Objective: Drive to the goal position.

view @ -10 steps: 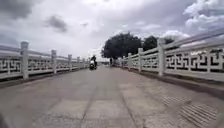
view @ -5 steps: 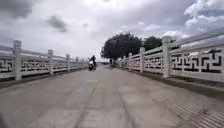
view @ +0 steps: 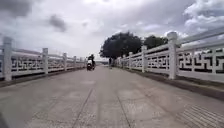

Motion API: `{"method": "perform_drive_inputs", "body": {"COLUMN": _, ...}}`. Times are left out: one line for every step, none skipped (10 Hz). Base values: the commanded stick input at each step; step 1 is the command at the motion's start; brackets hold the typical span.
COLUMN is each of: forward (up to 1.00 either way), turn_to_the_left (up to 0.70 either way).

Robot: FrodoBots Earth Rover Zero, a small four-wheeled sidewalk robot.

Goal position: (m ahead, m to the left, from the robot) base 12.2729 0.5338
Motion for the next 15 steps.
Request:
{"method": "perform_drive_inputs", "body": {"forward": 0.70, "turn_to_the_left": 0.00}}
{"method": "perform_drive_inputs", "body": {"forward": 0.70, "turn_to_the_left": 0.00}}
{"method": "perform_drive_inputs", "body": {"forward": 0.70, "turn_to_the_left": 0.00}}
{"method": "perform_drive_inputs", "body": {"forward": 0.70, "turn_to_the_left": 0.00}}
{"method": "perform_drive_inputs", "body": {"forward": 0.70, "turn_to_the_left": 0.00}}
{"method": "perform_drive_inputs", "body": {"forward": 0.70, "turn_to_the_left": 0.00}}
{"method": "perform_drive_inputs", "body": {"forward": 0.70, "turn_to_the_left": 0.00}}
{"method": "perform_drive_inputs", "body": {"forward": 0.70, "turn_to_the_left": 0.00}}
{"method": "perform_drive_inputs", "body": {"forward": 0.70, "turn_to_the_left": 0.00}}
{"method": "perform_drive_inputs", "body": {"forward": 0.70, "turn_to_the_left": 0.00}}
{"method": "perform_drive_inputs", "body": {"forward": 0.70, "turn_to_the_left": 0.00}}
{"method": "perform_drive_inputs", "body": {"forward": 0.70, "turn_to_the_left": 0.00}}
{"method": "perform_drive_inputs", "body": {"forward": 0.70, "turn_to_the_left": 0.00}}
{"method": "perform_drive_inputs", "body": {"forward": 0.70, "turn_to_the_left": 0.00}}
{"method": "perform_drive_inputs", "body": {"forward": 0.70, "turn_to_the_left": 0.00}}
